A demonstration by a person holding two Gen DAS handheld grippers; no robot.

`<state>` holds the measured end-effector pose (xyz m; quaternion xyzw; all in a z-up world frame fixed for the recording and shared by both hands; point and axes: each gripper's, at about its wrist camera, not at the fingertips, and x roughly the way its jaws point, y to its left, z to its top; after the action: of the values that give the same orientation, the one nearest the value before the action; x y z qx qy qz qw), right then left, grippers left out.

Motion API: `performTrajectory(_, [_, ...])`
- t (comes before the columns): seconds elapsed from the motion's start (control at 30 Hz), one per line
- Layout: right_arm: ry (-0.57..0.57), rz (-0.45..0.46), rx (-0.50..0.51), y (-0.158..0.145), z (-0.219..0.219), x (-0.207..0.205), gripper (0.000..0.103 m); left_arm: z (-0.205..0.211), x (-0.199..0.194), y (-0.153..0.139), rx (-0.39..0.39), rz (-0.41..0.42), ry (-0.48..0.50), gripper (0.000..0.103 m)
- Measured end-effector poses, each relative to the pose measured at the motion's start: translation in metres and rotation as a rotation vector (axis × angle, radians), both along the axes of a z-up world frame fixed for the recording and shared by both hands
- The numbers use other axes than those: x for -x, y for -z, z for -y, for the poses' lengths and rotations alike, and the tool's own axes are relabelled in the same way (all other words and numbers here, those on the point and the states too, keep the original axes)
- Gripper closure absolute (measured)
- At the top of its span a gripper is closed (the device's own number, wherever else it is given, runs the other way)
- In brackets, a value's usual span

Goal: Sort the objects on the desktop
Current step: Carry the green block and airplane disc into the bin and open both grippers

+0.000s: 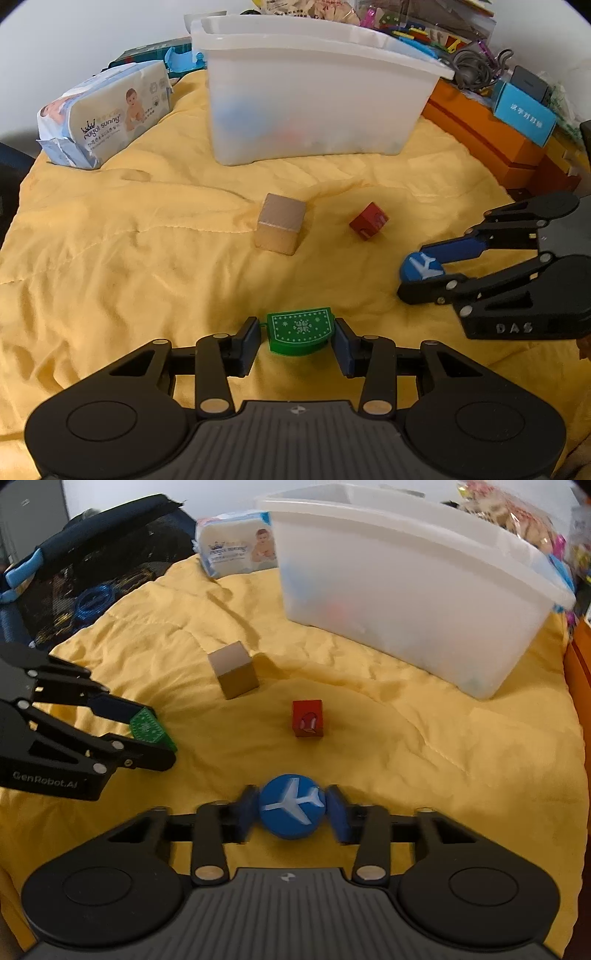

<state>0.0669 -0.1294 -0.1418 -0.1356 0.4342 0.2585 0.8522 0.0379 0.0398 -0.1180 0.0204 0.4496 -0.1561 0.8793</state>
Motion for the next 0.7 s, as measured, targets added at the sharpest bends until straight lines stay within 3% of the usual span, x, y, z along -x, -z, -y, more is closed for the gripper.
performTrajectory(0.27, [0.056,0.044,-0.027,-0.020,0.017,0.002,0.061,0.004,0.001,-0.027,0.029,0.050,0.013,0.057])
performTrajectory(0.7, [0.132,0.251,-0.084,-0.102,0.043,-0.028,0.061,-0.004,-0.038,-0.119,0.040,0.296,-0.001,0.057])
